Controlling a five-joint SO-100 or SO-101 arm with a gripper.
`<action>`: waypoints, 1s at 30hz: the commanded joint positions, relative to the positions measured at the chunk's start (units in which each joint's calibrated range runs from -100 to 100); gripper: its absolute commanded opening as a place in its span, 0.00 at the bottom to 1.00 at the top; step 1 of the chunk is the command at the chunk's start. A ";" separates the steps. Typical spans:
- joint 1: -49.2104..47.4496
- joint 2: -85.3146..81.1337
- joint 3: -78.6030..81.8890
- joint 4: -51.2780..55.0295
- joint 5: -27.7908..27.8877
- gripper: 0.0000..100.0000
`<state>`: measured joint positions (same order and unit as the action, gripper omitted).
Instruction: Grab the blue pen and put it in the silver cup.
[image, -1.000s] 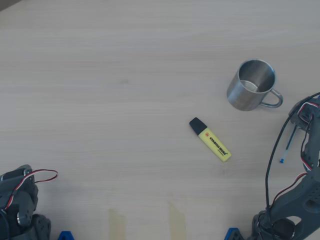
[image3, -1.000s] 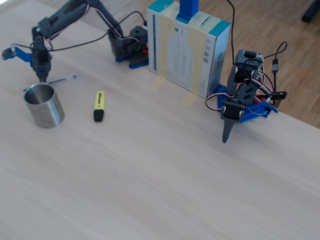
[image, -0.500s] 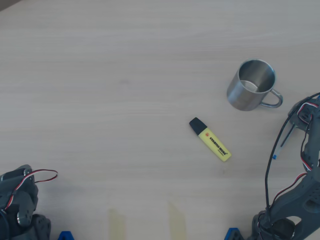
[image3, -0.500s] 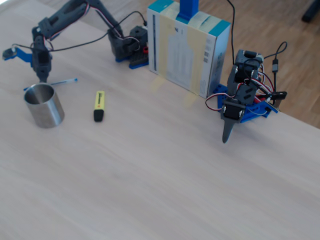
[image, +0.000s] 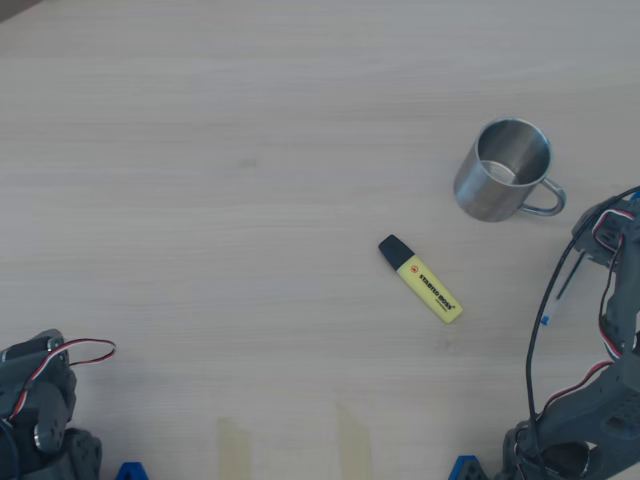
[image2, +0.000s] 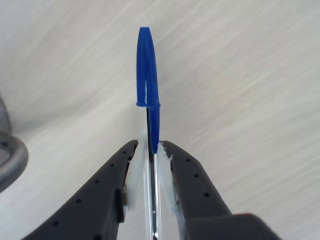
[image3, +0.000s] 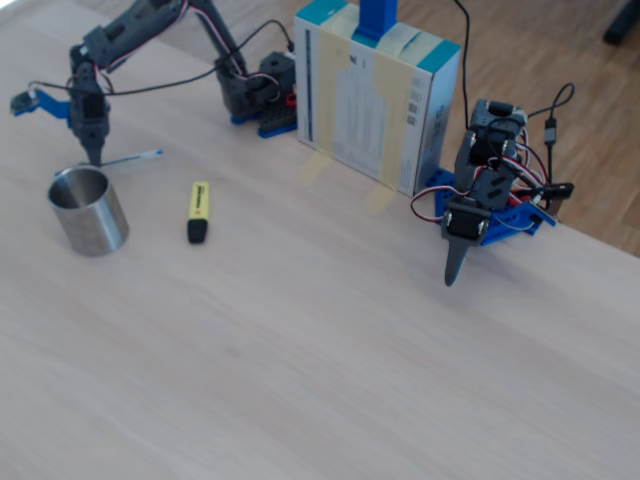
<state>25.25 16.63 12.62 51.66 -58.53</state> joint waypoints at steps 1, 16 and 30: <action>-0.47 -5.91 0.85 -0.31 -0.24 0.02; -2.21 -18.38 9.64 -6.66 -0.29 0.02; -3.26 -31.01 19.80 -15.75 -0.29 0.02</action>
<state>22.32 -9.80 31.92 37.37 -58.64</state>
